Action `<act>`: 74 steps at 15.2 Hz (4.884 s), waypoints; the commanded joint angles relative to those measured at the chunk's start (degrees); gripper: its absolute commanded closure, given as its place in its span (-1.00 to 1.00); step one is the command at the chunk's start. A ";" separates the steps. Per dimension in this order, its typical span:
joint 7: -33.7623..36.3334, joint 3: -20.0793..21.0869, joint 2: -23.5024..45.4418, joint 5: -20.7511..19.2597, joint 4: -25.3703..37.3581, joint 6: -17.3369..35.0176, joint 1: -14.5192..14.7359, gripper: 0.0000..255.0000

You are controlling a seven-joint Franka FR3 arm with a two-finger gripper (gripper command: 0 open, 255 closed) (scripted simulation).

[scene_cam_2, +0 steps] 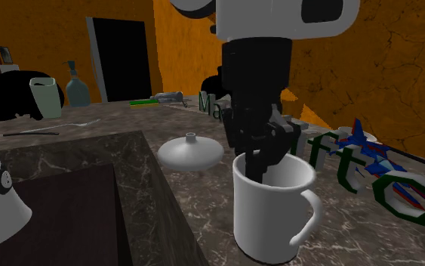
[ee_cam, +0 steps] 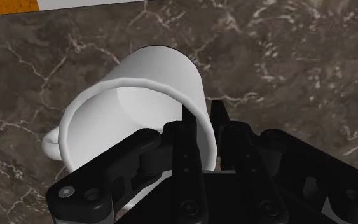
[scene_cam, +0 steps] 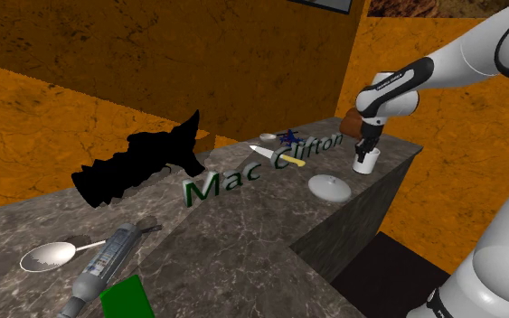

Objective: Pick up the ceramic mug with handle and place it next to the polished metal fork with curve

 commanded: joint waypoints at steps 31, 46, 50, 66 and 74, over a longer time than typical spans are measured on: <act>4.81 2.08 -12.36 -5.51 10.87 -22.30 1.73 1.00; 25.87 16.99 -36.33 -7.97 -11.29 -25.90 6.18 1.00; 31.07 21.46 -40.87 -5.90 -14.84 -27.51 7.96 1.00; 52.85 40.87 -48.33 7.69 -18.49 -32.24 17.88 1.00; 64.23 51.21 -44.73 14.15 -13.99 -32.33 21.72 1.00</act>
